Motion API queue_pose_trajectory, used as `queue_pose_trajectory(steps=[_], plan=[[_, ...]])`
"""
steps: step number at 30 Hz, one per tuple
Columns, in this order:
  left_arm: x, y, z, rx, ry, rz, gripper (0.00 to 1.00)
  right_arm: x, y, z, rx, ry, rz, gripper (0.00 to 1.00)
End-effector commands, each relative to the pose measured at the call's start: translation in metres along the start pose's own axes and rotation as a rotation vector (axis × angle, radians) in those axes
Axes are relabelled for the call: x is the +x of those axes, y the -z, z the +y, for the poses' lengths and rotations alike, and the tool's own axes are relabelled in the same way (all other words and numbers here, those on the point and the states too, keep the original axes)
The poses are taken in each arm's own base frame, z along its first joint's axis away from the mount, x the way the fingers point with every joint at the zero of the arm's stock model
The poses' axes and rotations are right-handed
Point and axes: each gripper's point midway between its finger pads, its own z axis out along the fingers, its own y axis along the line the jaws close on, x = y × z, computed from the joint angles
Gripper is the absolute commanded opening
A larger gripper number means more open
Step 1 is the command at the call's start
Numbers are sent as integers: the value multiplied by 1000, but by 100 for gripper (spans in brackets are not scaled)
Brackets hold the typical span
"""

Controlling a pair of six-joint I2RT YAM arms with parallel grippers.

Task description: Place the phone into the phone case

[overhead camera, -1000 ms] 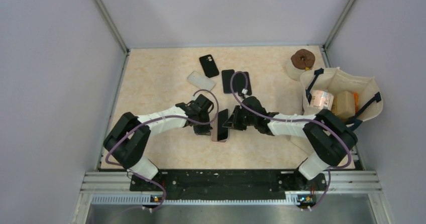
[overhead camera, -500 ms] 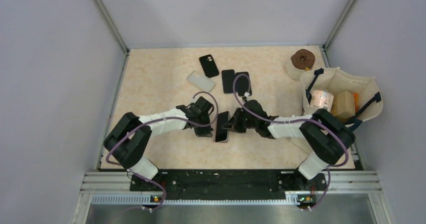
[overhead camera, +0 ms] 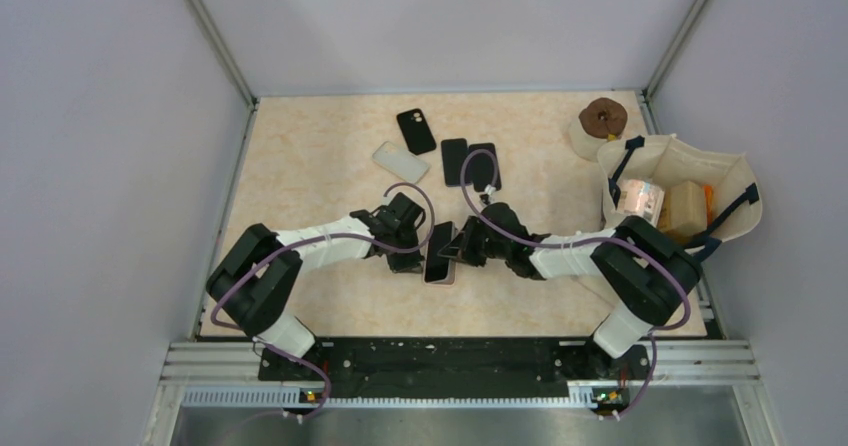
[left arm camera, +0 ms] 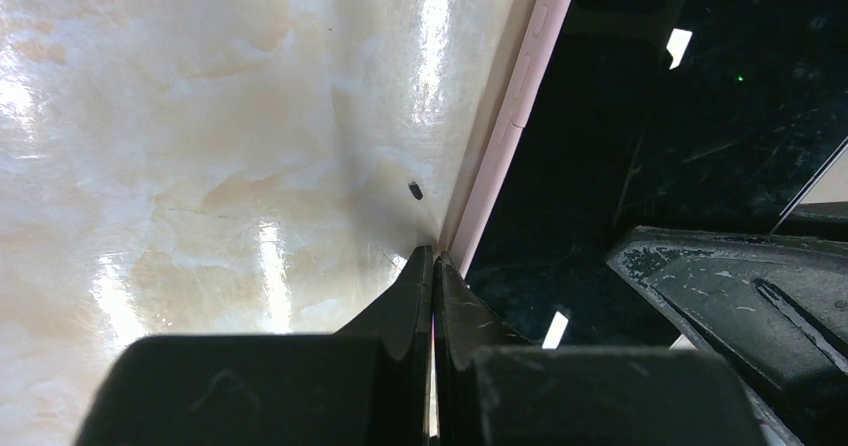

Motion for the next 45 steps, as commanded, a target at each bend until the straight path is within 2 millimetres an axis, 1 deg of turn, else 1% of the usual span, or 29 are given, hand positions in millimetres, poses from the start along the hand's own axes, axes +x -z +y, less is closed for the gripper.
queue_pose_trajectory(steps=[1,2,4,7,9,13,15,16,20,23,25,28,31,33,34,39,45], plan=[[4,2,-19,76,1,8,0,12,-8,-13,80,77,41,0],[3,3,-20,75,-2,4,0,12,-8,-17,114,96,54,0],[2,4,-20,69,-8,1,0,6,-7,-15,150,132,55,1],[-2,6,-21,65,-13,-10,0,0,-3,-13,177,156,42,19],[-4,7,-22,65,-15,-15,0,-2,-1,-10,186,168,42,26],[-6,8,-24,65,-20,-18,0,-5,2,-5,194,181,48,36],[-8,9,-25,70,-20,-24,0,-9,4,1,184,188,36,40],[-7,10,-25,68,-21,-23,0,-9,7,1,193,191,39,42],[-10,11,-25,70,-21,-29,0,-14,18,15,178,210,29,46],[-11,11,-25,73,-22,-33,0,-18,24,21,180,219,18,48],[-11,11,-27,79,-21,-33,0,-19,29,19,199,224,11,48],[-11,11,-28,87,-17,-33,0,-19,33,9,243,234,3,48],[-11,11,-29,100,-11,-36,0,-14,34,-1,285,243,11,45],[-10,11,-29,103,-7,-35,0,-6,32,-3,293,250,27,40],[-10,11,-30,107,-8,-36,0,-5,31,-4,300,255,26,36],[-8,9,-29,114,-6,-32,0,7,27,-8,332,277,40,29],[-6,7,-27,118,-2,-25,0,15,29,-20,375,291,50,26]])
